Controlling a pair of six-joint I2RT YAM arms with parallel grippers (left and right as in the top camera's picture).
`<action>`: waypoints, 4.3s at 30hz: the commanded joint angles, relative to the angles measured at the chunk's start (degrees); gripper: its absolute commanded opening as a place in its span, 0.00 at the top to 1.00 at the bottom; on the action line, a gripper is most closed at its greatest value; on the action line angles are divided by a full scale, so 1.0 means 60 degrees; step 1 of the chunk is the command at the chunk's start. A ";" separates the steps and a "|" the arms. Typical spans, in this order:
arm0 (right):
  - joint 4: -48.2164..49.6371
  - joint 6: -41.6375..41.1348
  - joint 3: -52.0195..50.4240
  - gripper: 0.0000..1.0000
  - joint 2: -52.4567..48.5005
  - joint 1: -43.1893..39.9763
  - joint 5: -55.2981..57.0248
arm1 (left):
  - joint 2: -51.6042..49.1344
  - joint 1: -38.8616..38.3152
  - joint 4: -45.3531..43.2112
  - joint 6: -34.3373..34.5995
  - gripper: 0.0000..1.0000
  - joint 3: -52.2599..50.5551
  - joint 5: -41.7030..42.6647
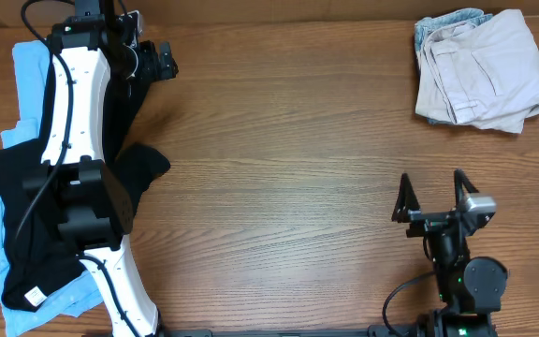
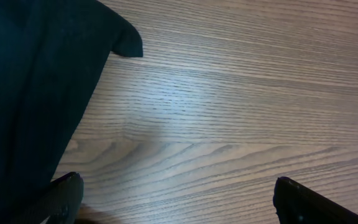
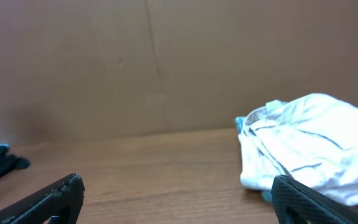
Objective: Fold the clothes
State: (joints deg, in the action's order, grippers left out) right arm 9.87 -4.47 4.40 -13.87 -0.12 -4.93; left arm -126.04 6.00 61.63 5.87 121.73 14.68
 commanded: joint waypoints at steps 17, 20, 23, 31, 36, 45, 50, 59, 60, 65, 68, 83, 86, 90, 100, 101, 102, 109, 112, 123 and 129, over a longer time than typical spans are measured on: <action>-0.1865 -0.0018 -0.0659 0.00 0.2291 0.0718 -0.0055 | 0.0007 -0.0073 -0.0033 0.0062 0.00 -0.0084 -0.0047; -0.2361 -0.0011 -0.0659 0.00 0.2291 0.0714 -0.0051 | 0.0007 -0.0073 -0.0033 0.0062 0.00 -0.0084 -0.0047; -0.2350 -0.0007 -0.0659 0.00 0.2291 0.0714 -0.0047 | 0.0007 -0.0073 -0.0033 0.0062 0.00 -0.0084 -0.0047; -0.2350 -0.0007 -0.0659 0.00 0.2291 0.0816 -0.0047 | 0.0007 -0.0076 -0.0029 0.0062 0.00 -0.0084 -0.0047; -0.2353 -0.0007 -0.0659 0.00 0.2284 0.0816 -0.0047 | 0.0007 -0.0073 -0.0033 0.0062 0.00 -0.0084 -0.0047; -0.2353 -0.0007 -0.0659 0.00 0.2284 0.0816 -0.0047 | 0.0007 -0.0073 -0.0026 0.0062 0.00 -0.0084 -0.0047; -0.2353 -0.0007 -0.0659 0.00 0.2284 0.0816 -0.0047 | 0.0211 -0.0066 -0.0026 0.0062 0.00 -0.0084 -0.0047; -0.2353 -0.0007 -0.0659 0.00 0.2284 0.0812 -0.0047 | 0.2805 -0.0579 -0.0022 0.0011 0.00 -0.0084 -0.0087; -0.2353 -0.0007 -0.0659 0.00 0.2284 0.0812 -0.0047 | 0.3180 -0.0678 0.0000 -0.0393 0.00 -0.0084 -0.0521; -0.2353 -0.0007 -0.0659 0.00 0.2284 0.0812 -0.0047 | 0.4805 -0.1027 0.0040 -0.0769 0.00 -0.0084 -0.1883; -0.2353 -0.0007 -0.0659 0.00 0.2284 0.0812 -0.0047 | 0.5650 -0.1224 0.0346 -0.0769 0.00 -0.0135 -0.2182; -0.2353 -0.0007 -0.0659 0.00 0.2284 0.0812 -0.0047 | 1.2327 -0.1126 -0.7490 -0.0754 0.00 -1.1183 -0.2470; -0.2353 -0.0007 -0.0659 0.00 0.2284 0.0812 -0.0047 | 1.3817 -0.1129 -0.8779 -0.0678 0.00 -1.3358 -0.2455; -0.2353 -0.0007 -0.0659 0.00 0.2284 0.0812 -0.0047 | 1.5839 -0.1129 -1.0393 -0.0415 0.00 -1.5926 -0.2470; -0.2353 -0.0007 -0.0659 0.00 0.2284 0.0812 -0.0047 | 1.9445 -0.1126 -1.2043 -0.0157 0.00 -1.9420 -0.2568; -0.2353 -0.0011 -0.0659 0.00 0.2284 0.0812 -0.0047 | 1.9711 -0.1126 -1.2105 -0.0153 0.00 -1.9620 -0.2677; -0.2353 -0.0007 -0.0659 0.00 0.2284 0.0816 -0.0047 | 1.9926 -0.1126 -1.2138 -0.0153 0.00 -1.9759 -0.2769; -0.2353 -0.0007 -0.0659 0.00 0.2284 0.0812 -0.0047 | 2.0943 -0.1122 -1.1704 -0.0193 0.00 -2.0247 -0.3300; -0.2353 -0.0007 -0.0659 0.00 0.2284 0.0816 -0.0047 | 2.0983 -0.1104 -1.1449 -0.0189 0.00 -2.0247 -0.3297; -0.2353 -0.0007 -0.0659 0.00 0.2284 0.0816 -0.0047 | 2.0983 -0.0860 -0.9526 0.0040 0.00 -2.0243 -0.2586; -0.2353 -0.0007 -0.0659 0.00 0.2284 0.0812 -0.0047 | 2.0964 -0.0860 -0.9544 0.0058 0.00 -2.0243 -0.2586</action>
State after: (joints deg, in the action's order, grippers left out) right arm -4.51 -4.47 1.06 -0.84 4.29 -5.54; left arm -0.80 0.43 4.47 5.65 0.47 -1.72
